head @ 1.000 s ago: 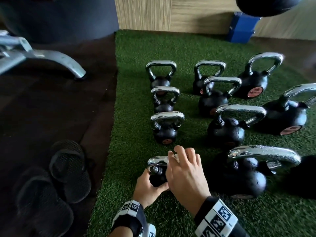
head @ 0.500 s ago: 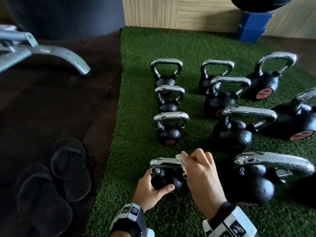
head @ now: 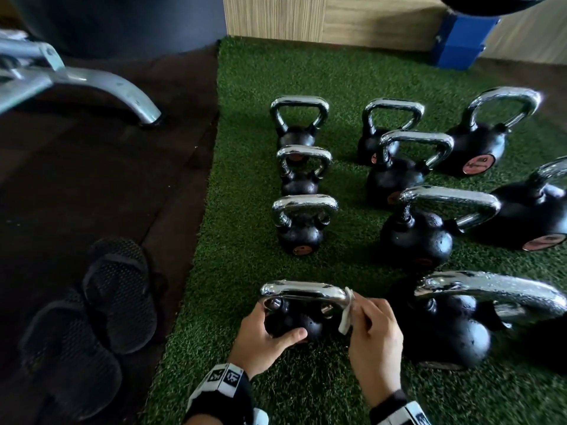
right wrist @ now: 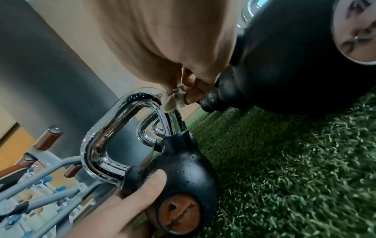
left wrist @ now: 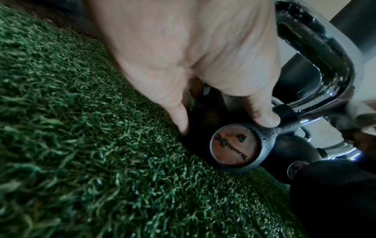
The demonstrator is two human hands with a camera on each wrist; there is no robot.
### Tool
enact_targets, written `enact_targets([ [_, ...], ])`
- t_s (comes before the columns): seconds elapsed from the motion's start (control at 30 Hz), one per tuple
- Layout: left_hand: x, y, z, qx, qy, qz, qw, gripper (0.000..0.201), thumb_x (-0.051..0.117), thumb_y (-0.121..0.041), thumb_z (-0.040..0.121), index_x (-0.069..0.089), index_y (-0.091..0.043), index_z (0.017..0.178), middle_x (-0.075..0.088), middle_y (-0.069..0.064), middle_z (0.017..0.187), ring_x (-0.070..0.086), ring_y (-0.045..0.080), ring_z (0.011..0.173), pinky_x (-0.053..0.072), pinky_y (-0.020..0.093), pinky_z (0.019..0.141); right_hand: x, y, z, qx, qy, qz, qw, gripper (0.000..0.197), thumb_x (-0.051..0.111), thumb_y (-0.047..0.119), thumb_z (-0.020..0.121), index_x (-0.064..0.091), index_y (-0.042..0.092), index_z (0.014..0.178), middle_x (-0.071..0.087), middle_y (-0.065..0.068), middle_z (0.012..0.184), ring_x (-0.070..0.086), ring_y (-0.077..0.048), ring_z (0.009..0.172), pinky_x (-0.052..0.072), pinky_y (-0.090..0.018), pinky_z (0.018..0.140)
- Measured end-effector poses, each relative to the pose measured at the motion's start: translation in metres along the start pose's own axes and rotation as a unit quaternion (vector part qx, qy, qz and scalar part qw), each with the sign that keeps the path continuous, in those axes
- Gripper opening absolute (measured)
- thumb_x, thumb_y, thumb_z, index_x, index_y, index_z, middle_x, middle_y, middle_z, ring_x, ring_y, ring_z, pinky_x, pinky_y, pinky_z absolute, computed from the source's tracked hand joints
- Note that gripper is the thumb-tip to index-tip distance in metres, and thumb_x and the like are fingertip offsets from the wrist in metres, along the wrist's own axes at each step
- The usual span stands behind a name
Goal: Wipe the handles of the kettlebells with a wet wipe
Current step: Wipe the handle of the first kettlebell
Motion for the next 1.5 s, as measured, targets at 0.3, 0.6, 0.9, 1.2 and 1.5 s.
enact_targets([
  [0.3, -0.003, -0.006, -0.002, -0.031, 0.003, -0.008, 0.999, 0.077, 0.087, -0.074, 0.057, 0.056, -0.039, 0.118, 0.070, -0.036, 0.109, 0.066, -0.012, 0.104, 0.050, 0.005, 0.082, 0.031, -0.031, 0.000, 0.173, 0.064, 0.122, 0.975, 0.022, 0.057, 0.012, 0.100, 0.074, 0.025, 0.104, 0.069, 0.007, 0.101, 0.067, -0.007, 0.094, 0.055, -0.028, 0.081],
  [0.6, -0.035, -0.048, -0.015, -0.129, 0.137, 0.240, 0.952, 0.023, 0.071, -0.051, 0.090, 0.074, -0.036, 0.108, 0.076, -0.016, 0.111, 0.069, 0.002, 0.101, 0.053, 0.023, 0.086, -0.020, -0.034, 0.001, 0.117, 0.248, 0.039, 0.961, 0.025, 0.065, 0.021, 0.095, 0.078, 0.042, 0.093, 0.077, 0.016, 0.081, 0.072, -0.014, 0.075, 0.057, -0.034, 0.068],
  [0.9, -0.022, -0.102, -0.045, 0.001, 0.152, -0.127, 0.980, 0.033, 0.067, -0.036, 0.096, 0.070, -0.034, 0.128, 0.070, -0.015, 0.130, 0.065, 0.005, 0.122, 0.052, 0.015, 0.096, -0.018, 0.021, -0.018, 0.106, 0.266, 0.280, 0.916, 0.021, 0.070, 0.021, 0.084, 0.079, 0.031, 0.101, 0.080, -0.003, 0.091, 0.076, -0.019, 0.088, 0.061, -0.027, 0.080],
  [1.2, -0.037, -0.118, -0.050, 0.095, -0.022, -0.152, 0.983, 0.028, 0.075, -0.031, 0.092, 0.076, -0.030, 0.120, 0.076, -0.011, 0.118, 0.071, 0.011, 0.113, 0.056, 0.027, 0.097, -0.006, 0.034, -0.015, 0.197, 0.148, 0.388, 0.888, 0.030, 0.083, 0.029, 0.064, 0.076, 0.017, 0.091, 0.076, -0.015, 0.082, 0.069, -0.018, 0.065, 0.056, -0.022, 0.055],
  [1.5, -0.029, -0.135, -0.023, 0.182, -0.196, 0.101, 0.958, 0.028, 0.076, -0.021, 0.092, 0.077, -0.022, 0.120, 0.069, -0.015, 0.094, 0.066, 0.001, 0.084, 0.050, 0.011, 0.073, 0.021, -0.035, 0.002, 0.190, 0.234, 0.150, 0.941, 0.031, 0.087, 0.031, 0.073, 0.071, 0.033, 0.100, 0.077, 0.011, 0.094, 0.073, -0.004, 0.085, 0.056, -0.026, 0.072],
])
Point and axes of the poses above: each hand's wrist, its own z-axis towards the middle knuckle, its own x-axis out of the palm, y = z × x, the point moved 2 cm from there along z, towards the middle knuckle
